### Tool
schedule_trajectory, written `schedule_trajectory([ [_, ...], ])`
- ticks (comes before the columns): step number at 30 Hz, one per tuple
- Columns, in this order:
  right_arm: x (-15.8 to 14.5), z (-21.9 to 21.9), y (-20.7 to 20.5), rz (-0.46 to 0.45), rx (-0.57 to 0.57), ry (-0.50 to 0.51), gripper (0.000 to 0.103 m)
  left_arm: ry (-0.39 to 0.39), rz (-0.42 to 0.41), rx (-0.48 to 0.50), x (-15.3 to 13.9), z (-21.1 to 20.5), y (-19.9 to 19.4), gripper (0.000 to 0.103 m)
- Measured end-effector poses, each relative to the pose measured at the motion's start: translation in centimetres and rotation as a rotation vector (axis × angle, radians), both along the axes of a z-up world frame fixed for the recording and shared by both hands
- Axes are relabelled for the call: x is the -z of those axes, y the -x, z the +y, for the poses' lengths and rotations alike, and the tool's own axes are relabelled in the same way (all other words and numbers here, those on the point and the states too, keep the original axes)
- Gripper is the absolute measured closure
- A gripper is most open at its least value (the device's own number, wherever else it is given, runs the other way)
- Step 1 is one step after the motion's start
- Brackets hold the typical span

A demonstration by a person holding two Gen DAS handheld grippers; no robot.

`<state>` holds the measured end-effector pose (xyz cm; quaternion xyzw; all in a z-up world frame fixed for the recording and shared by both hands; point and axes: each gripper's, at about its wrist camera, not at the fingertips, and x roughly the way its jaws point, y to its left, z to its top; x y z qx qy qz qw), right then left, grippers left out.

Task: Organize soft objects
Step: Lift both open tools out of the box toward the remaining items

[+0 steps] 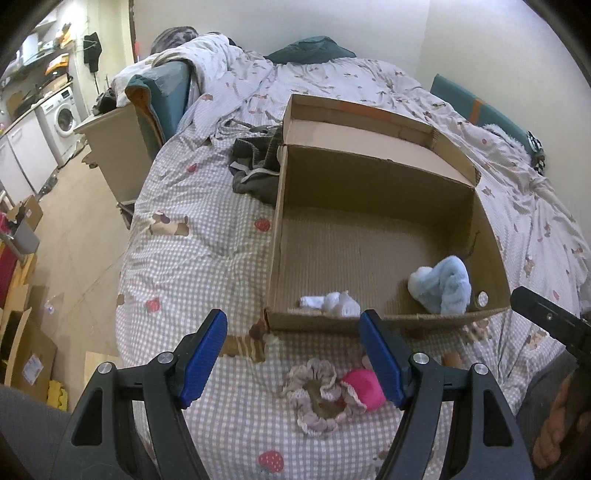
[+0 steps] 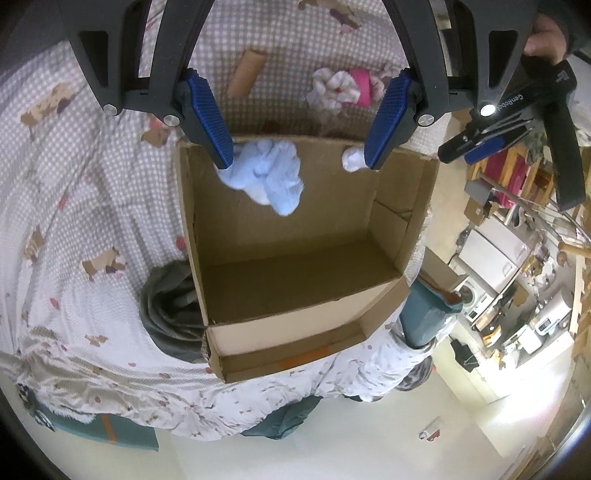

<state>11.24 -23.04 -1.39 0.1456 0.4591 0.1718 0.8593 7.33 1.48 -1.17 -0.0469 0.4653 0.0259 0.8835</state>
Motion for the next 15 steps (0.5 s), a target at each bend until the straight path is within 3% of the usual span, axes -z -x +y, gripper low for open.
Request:
schedule_trajectory([
  [11,0.4,0.1,2.2,0.039,0.004,-0.030,0.026,0.035,0.043,-0.051,0.6,0.9,2.1,0.031],
  [15,1.9,0.0,2.0,0.120,0.025,-0.041,0.026,0.051,0.091,-0.093,1.8,1.6,2.1,0.031],
])
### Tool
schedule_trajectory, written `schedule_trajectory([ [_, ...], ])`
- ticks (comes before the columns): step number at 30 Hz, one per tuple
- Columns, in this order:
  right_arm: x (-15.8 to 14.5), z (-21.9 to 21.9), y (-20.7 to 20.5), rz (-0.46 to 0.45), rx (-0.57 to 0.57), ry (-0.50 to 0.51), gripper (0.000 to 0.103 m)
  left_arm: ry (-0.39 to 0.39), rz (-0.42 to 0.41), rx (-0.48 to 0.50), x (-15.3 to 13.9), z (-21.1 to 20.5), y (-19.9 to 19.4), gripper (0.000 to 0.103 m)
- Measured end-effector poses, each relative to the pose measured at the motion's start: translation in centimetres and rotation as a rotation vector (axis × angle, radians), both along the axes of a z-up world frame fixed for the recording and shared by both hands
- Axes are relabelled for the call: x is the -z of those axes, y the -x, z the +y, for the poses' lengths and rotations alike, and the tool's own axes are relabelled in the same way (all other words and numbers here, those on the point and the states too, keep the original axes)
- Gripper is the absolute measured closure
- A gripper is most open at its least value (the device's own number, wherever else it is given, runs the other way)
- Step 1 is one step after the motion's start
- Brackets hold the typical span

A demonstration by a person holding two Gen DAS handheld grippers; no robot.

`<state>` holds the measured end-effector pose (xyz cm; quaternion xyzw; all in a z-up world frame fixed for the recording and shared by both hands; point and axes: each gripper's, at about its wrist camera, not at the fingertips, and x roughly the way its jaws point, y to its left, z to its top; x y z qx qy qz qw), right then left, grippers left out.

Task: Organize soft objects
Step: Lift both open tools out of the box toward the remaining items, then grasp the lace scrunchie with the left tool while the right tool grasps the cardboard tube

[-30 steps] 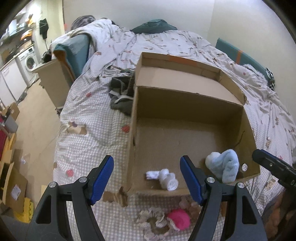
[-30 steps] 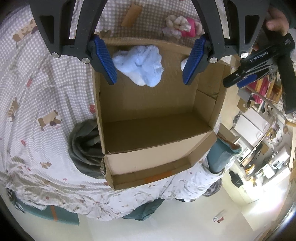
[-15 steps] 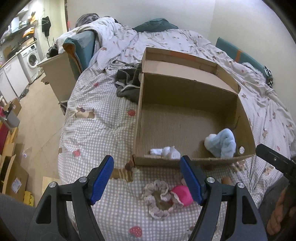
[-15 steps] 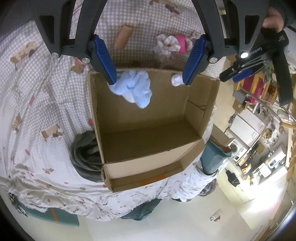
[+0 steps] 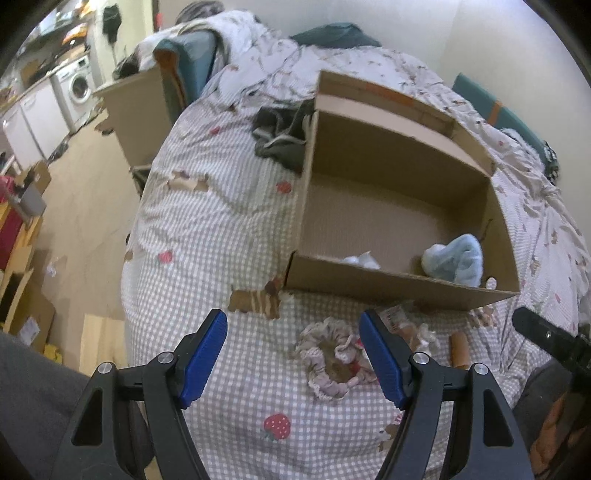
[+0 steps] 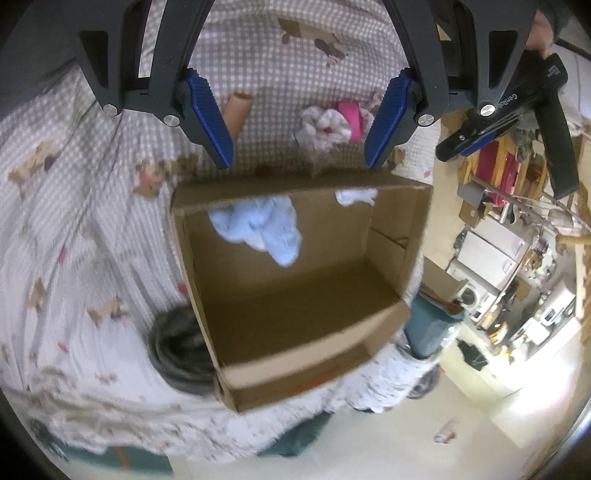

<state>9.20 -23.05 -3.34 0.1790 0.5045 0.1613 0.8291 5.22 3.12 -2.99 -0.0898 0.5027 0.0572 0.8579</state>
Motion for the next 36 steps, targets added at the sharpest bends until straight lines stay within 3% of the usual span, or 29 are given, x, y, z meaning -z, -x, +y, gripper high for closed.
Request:
schedule_trajectory([
  [9,2.7,-0.1,-1.0,0.111,0.040,0.035,0.026,0.082,0.146,-0.127,3.4,2.8,-0.8,0.031],
  [19,4.6,0.5,-1.9,0.177,0.048,0.050,0.026,0.192,0.300,-0.050,7.7,0.3,-2.2,0.032],
  [25,5.0,0.7,-2.2,0.192,0.041,0.063,0.026,0.172,0.313,-0.017,8.3,-0.9,-2.8,0.063],
  [27,5.0,0.7,-2.2,0.192,0.040,0.071,0.026,0.184,0.319,-0.008,8.3,-1.1,-2.7,0.082],
  [30,5.1,0.7,-2.3,0.197,0.045,0.076,0.026,0.167,0.305,0.010,7.7,-1.5,-2.6,0.088],
  [36,5.0,1.1,-2.5,0.190,0.048,0.084,0.026,0.171,0.243,0.018,6.0,-1.5,-2.0,0.090],
])
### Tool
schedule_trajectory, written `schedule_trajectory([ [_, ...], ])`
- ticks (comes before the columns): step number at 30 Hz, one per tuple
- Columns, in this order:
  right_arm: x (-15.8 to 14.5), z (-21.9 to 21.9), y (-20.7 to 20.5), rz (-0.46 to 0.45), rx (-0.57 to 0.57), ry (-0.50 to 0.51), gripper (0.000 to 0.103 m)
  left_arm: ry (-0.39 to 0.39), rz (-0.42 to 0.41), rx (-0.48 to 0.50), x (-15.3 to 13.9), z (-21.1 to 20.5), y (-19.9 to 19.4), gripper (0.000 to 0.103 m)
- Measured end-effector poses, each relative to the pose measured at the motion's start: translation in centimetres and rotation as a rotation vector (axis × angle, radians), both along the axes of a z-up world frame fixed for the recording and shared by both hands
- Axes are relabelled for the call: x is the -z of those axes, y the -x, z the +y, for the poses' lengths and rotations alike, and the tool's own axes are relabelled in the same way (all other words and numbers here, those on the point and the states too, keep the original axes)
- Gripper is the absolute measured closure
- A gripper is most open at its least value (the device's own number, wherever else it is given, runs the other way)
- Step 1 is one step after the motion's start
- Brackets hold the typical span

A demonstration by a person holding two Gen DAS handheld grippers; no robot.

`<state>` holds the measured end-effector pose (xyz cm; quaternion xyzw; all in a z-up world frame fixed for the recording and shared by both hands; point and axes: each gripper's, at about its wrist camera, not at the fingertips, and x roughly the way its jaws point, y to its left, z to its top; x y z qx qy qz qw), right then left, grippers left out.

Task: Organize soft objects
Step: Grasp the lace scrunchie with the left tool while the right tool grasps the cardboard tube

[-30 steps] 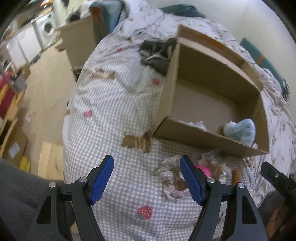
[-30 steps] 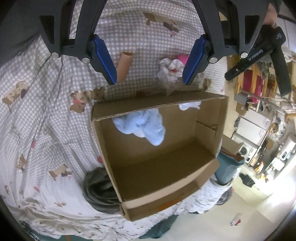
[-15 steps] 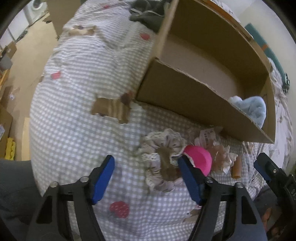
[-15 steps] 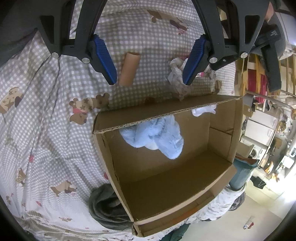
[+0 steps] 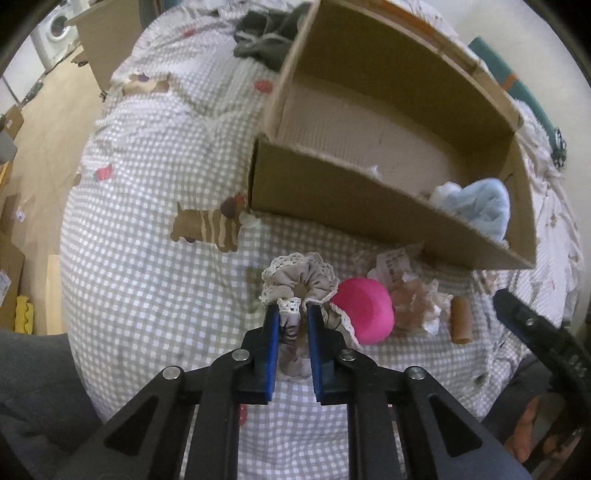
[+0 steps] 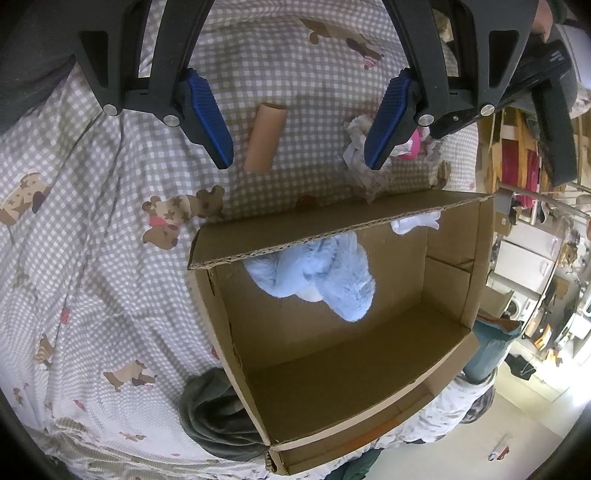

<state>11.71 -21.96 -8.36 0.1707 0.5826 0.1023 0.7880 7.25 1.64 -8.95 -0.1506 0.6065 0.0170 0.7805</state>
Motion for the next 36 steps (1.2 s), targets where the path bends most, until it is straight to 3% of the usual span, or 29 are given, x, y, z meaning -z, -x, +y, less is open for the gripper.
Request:
schedule_trajectory([
  [12,-0.5,-0.9,0.7,-0.022,0.015,0.022,0.026,-0.032,-0.273,-0.171,-6.9,4.9,2.4,0.090],
  [23,0.6,-1.8,0.1,0.027,0.036,0.014,0.026,-0.032,-0.224,-0.166,-5.6,4.5,2.0,0.090],
  [26,1.0,-2.2,-0.3,0.046,0.047,-0.026,0.041,-0.021,-0.213,-0.170,-5.3,4.6,1.8,0.090],
  [29,1.9,-2.0,-0.6,0.082,0.031,-0.023,0.045,-0.013,-0.187,-0.176,-4.8,4.6,1.6,0.090],
  [32,2.5,-0.8,-0.8,0.100,-0.017,0.033,0.053,-0.006,-0.170,-0.179,-4.5,4.5,1.3,0.090],
  [34,3.2,-0.1,-0.9,0.127,-0.048,0.071,0.065,-0.008,-0.164,-0.173,-4.3,4.4,1.2,0.090],
  [36,3.9,0.4,-0.9,0.152,-0.072,0.115,0.068,-0.009,-0.160,-0.167,-4.3,4.2,1.2,0.090],
])
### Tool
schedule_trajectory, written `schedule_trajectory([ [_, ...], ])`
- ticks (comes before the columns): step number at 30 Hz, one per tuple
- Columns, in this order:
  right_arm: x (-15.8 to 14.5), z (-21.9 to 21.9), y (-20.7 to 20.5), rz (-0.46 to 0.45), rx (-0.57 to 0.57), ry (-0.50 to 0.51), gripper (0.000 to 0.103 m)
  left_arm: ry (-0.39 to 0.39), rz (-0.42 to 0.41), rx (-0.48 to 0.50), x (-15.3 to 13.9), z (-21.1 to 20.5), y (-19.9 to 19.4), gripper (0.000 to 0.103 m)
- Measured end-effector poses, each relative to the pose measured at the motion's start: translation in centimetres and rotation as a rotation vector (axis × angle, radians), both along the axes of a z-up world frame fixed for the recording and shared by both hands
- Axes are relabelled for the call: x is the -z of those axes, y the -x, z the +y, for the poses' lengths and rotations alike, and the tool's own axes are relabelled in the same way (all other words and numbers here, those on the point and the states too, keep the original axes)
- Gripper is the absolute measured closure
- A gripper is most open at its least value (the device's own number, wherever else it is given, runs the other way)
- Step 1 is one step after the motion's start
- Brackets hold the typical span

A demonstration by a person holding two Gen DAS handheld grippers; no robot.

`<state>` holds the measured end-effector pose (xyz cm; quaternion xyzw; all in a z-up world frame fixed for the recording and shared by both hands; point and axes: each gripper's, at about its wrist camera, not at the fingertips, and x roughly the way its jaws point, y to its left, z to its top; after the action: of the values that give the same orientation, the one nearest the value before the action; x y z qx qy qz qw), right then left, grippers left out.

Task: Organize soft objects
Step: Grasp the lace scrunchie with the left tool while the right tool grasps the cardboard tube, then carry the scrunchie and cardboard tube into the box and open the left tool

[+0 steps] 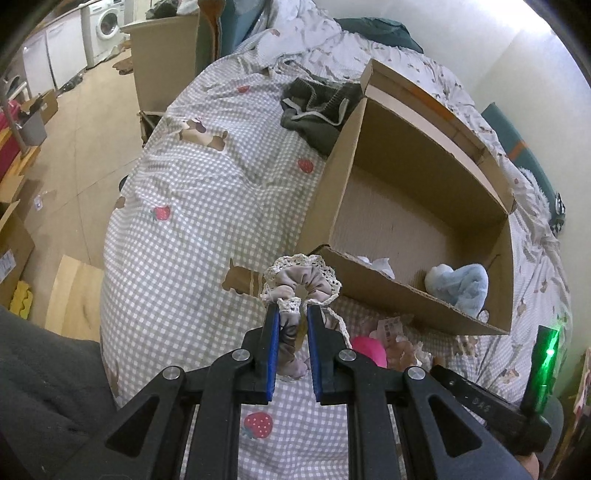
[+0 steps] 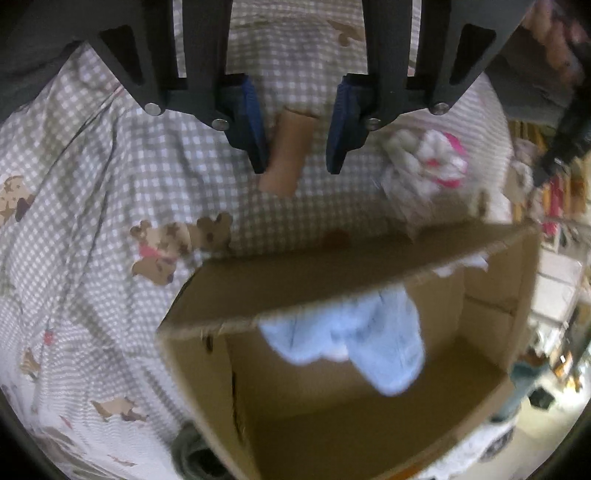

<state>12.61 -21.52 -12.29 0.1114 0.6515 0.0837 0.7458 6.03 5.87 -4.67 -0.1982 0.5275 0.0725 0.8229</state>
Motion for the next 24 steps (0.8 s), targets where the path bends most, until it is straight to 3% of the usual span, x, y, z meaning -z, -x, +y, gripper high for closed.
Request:
schedule_trajectory([
  [1,0.1,0.2,0.0,-0.001,-0.011,0.014,0.069,0.000,0.001,0.001,0.0,0.0,0.0,0.090],
  [5,0.4,1.1,0.3,-0.013,-0.051,0.102,0.091,-0.006,0.001,0.003,0.0,0.0,0.0,0.090],
  [8,0.3,2.1,0.5,-0.033,-0.081,0.135,0.096,-0.023,0.009,0.007,0.3,0.0,0.0,0.090],
  [15,-1.7,2.6,1.8,-0.129,-0.053,0.101,0.097,-0.097,0.016,0.010,0.4,-0.1,0.4,0.090],
  [24,-6.9,2.3,4.2,-0.323,-0.046,0.013,0.097,-0.172,0.019,0.029,0.4,-0.4,0.7,0.090],
])
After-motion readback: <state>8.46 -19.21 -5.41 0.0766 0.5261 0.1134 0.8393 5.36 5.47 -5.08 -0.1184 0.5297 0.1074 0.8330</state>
